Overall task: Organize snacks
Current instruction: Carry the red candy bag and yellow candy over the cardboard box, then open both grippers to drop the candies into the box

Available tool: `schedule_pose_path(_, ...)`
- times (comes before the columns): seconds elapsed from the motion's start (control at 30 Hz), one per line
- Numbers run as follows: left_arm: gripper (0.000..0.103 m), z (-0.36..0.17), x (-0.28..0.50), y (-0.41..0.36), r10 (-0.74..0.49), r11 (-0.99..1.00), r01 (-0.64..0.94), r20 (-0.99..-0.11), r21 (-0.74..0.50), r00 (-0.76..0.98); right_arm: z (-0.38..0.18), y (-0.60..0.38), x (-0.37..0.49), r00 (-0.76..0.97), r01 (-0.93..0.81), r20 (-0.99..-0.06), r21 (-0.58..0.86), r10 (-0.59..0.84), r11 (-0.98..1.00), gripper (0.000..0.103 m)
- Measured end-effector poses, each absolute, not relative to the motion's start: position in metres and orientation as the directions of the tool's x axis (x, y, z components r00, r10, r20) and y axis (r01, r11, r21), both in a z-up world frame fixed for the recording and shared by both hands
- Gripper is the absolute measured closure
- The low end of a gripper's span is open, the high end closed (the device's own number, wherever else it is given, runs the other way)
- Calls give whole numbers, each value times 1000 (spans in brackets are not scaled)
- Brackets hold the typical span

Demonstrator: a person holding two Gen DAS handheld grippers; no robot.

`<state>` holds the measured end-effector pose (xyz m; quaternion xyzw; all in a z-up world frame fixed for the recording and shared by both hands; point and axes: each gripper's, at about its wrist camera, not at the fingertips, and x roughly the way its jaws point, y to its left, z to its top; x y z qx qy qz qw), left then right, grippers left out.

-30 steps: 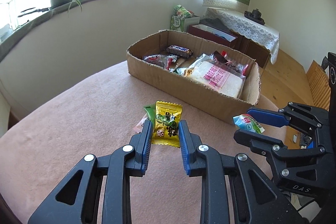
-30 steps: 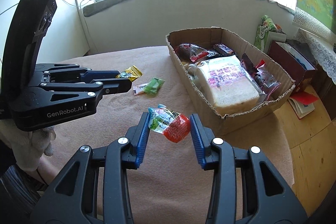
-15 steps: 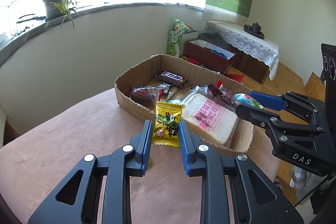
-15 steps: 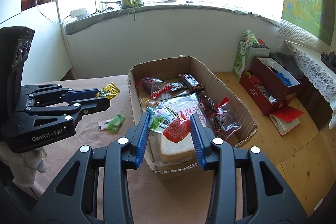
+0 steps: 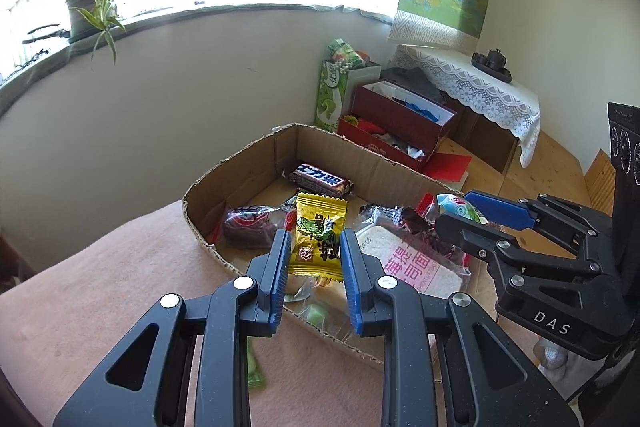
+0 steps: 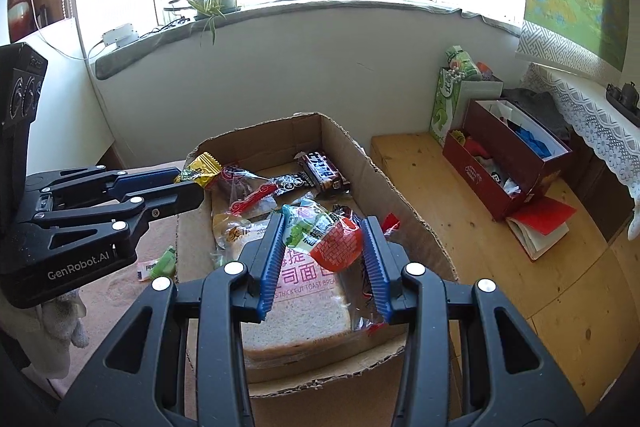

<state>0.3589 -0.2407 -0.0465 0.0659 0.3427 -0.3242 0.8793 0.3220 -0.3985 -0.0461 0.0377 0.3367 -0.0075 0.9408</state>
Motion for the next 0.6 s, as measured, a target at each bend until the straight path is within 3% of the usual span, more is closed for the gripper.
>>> schedule_pose_path(0.6, 78, -47, 365, -249, -527, 779, 618, -651, -112, 546, -56, -398, 332, 763, 41, -646, 44, -2, 998, 54)
